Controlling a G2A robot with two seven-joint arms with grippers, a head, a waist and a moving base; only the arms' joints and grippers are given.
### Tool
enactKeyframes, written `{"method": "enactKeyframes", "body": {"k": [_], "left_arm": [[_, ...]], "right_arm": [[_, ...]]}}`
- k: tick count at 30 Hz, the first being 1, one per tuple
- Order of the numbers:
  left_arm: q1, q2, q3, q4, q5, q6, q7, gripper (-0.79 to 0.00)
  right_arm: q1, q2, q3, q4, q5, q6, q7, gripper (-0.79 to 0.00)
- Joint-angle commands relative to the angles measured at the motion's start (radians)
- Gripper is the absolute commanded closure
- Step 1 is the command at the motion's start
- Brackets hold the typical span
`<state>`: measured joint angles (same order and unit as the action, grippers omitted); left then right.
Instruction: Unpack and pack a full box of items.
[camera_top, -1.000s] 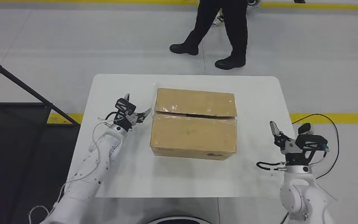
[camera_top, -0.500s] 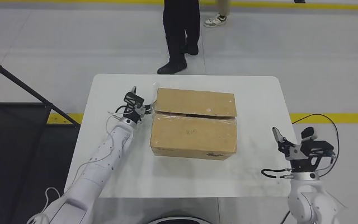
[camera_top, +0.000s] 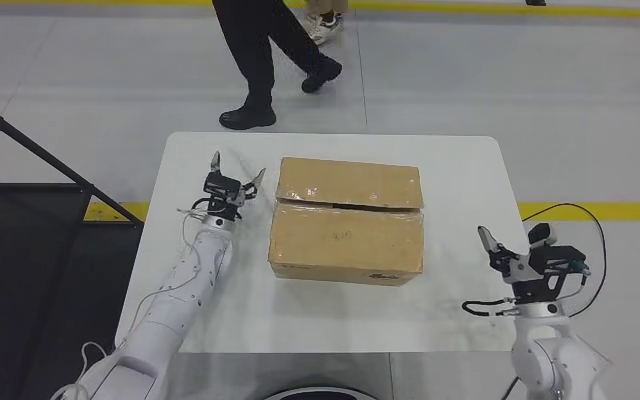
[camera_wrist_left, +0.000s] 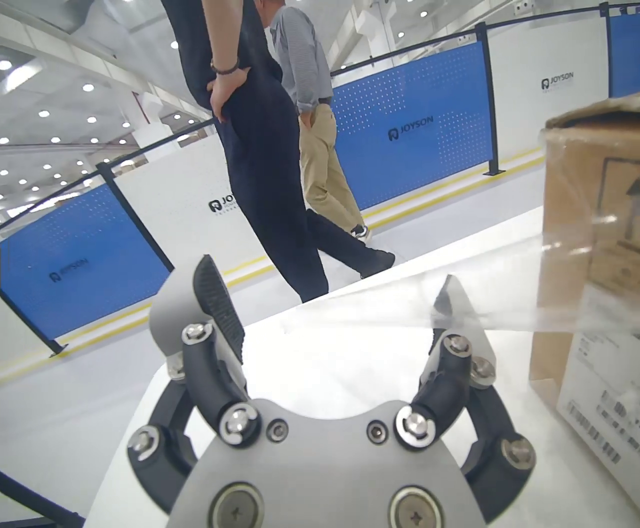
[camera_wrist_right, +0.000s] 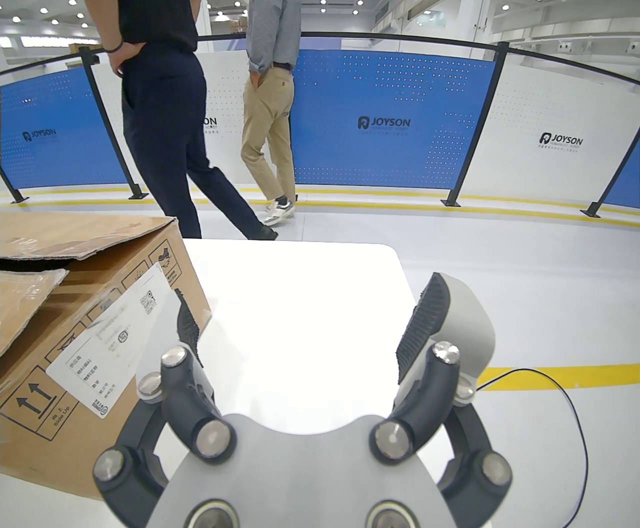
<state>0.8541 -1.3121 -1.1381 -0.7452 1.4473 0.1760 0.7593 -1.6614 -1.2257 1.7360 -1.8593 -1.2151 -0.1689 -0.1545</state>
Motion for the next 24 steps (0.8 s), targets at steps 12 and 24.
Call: {"method": "enactKeyframes", "body": {"k": [12,24], "left_arm": [[0.244,0.071,-0.155,-0.288,0.159,0.053,-0.114,-0.785],[0.475,0.110,-0.293,-0.570,0.246,0.014,-0.270,-0.785]], "right_arm": [[0.036,-0.004,-0.058,0.005,-0.020,-0.016,0.010,-0.785],[0.079,-0.006,-0.108,0.015,-0.042,-0.020,0.026,-0.785]]}}
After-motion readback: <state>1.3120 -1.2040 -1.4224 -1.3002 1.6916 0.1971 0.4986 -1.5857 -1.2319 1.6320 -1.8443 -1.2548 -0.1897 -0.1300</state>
